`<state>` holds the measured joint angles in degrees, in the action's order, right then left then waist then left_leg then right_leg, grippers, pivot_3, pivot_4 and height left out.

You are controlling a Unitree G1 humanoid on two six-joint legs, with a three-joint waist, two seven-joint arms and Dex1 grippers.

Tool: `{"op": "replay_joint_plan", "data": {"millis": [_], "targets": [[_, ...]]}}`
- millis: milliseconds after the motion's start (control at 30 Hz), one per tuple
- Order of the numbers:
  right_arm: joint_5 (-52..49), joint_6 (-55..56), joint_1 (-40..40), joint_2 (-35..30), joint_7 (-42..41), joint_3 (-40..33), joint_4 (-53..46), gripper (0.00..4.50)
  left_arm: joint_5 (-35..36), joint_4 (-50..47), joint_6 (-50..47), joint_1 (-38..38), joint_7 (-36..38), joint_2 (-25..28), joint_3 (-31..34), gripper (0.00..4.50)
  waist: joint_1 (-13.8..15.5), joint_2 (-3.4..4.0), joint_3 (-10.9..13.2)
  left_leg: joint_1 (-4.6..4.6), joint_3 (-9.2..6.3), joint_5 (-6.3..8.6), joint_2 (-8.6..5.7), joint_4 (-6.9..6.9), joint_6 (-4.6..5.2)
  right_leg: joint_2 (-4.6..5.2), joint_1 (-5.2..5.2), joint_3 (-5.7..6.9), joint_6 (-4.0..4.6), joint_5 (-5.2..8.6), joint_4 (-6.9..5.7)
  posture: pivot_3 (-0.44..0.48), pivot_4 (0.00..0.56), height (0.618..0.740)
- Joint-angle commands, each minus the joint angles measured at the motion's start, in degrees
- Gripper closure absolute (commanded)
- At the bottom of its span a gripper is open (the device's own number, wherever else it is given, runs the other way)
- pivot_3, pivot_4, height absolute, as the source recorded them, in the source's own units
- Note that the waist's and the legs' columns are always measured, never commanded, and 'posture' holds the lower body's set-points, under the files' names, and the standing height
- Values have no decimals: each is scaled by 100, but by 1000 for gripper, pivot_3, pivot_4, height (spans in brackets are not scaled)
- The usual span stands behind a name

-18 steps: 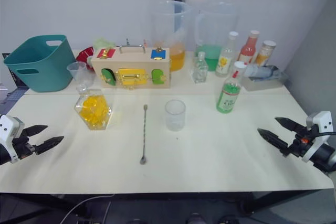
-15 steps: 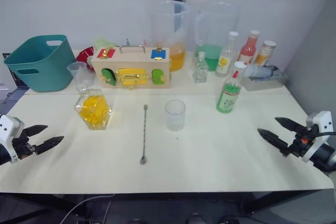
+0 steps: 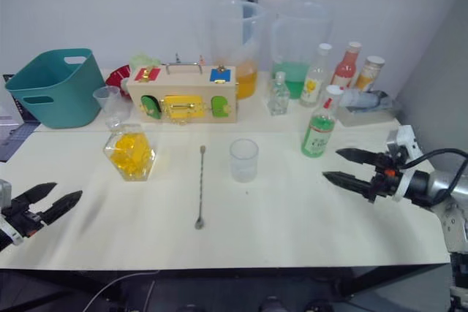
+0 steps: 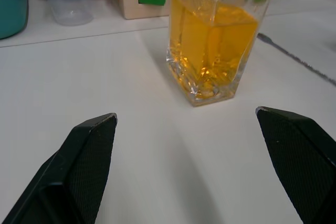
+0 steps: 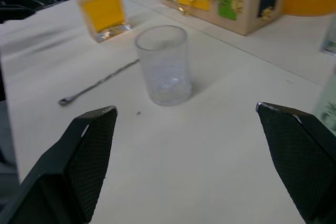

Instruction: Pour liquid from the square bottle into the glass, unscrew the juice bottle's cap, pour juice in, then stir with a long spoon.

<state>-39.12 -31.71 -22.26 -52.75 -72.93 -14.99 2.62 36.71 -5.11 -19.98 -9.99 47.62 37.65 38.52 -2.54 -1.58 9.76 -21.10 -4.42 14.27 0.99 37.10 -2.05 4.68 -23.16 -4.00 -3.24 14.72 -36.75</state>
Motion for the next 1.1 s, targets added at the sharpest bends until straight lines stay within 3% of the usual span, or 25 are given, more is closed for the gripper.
{"op": "replay_joint_plan", "data": {"millis": [33,233,400,633,1100], "targets": [[-264,-283,-492,-35,-273,236,-344,0,99,-1283,129,-525,-682,-700,2,17,1,-1,0,0,0,0,1,0,0,0,-1,0,0,0,1,0,150,740],[-490,-588,-722,54,-332,372,-745,0,-321,-2002,517,-770,-1544,-1650,-429,17,144,-3,1,-5,-4,0,-3,11,0,-3,2,4,0,0,3,0,150,740],[-639,-749,-708,130,-176,322,-1072,0,-854,-2095,698,-479,-2131,-1952,-988,17,187,-3,1,-8,-3,0,-8,22,0,-2,7,3,0,-1,4,0,150,740],[-837,-828,-167,190,194,19,-1660,0,-1405,-1501,470,759,-2764,-1840,-1635,17,190,-4,0,-10,-5,0,-8,25,0,-4,7,5,0,-2,3,0,150,740],[-1056,-802,729,164,700,-503,-2241,0,-1752,14,535,2264,-2934,-1595,-1969,17,176,-6,1,-14,-6,0,-8,29,0,-6,5,4,-2,-2,2,0,150,740]]}}
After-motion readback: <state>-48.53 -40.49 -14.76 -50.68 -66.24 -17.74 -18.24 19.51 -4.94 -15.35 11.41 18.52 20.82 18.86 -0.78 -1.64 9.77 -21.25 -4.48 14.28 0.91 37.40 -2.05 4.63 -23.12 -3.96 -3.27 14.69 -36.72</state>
